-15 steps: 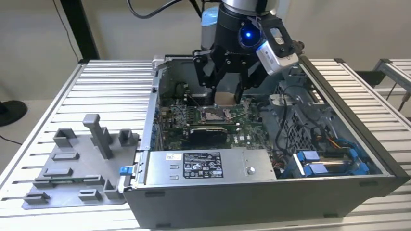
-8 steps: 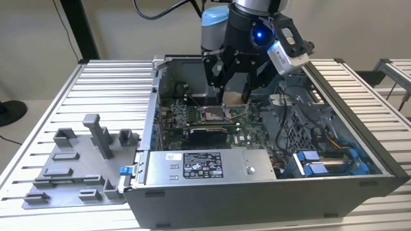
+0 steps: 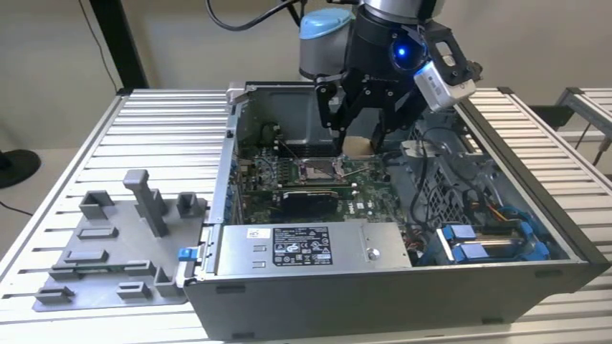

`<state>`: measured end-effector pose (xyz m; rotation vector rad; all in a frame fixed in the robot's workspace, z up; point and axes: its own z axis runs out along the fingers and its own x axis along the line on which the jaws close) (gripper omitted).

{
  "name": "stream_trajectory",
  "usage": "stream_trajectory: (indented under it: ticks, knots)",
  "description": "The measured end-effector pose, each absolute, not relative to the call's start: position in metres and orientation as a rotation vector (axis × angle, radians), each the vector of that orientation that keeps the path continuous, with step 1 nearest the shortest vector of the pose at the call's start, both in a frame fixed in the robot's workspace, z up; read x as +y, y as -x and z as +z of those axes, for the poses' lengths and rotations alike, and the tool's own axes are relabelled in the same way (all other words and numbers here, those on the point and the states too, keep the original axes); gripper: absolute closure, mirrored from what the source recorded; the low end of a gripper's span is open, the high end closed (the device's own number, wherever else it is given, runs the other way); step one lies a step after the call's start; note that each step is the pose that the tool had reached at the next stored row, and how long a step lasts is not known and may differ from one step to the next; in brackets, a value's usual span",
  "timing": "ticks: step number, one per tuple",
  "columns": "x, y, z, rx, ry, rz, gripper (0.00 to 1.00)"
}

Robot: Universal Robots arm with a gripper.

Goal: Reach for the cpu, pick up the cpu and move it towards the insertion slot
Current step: 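Pick up the cpu and move it towards the insertion slot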

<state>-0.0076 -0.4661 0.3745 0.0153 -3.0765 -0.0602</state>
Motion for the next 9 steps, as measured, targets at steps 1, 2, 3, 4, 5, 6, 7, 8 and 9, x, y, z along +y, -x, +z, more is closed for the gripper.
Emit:
stream_trajectory:
  ticks: [1, 2, 3, 4, 5, 6, 7, 8, 9]
  knots:
    - [-0.466, 0.006, 0.374, -3.076, -0.015, -0.060, 1.00]
    - [-0.466, 0.005, 0.374, -3.076, -0.015, -0.060, 1.00]
    - [-0.466, 0.003, 0.374, -3.077, -0.015, -0.060, 1.00]
    - [-0.466, 0.002, 0.375, -3.076, -0.015, -0.060, 1.00]
    - [-0.466, 0.000, 0.375, -3.076, -0.015, -0.060, 1.00]
    - [-0.466, -0.001, 0.375, -3.076, -0.015, -0.060, 1.00]
    - [-0.466, -0.003, 0.375, -3.076, -0.015, -0.060, 1.00]
    - [-0.466, -0.004, 0.375, -3.076, -0.015, -0.060, 1.00]
    - [-0.466, -0.005, 0.375, -3.076, -0.015, -0.060, 1.00]
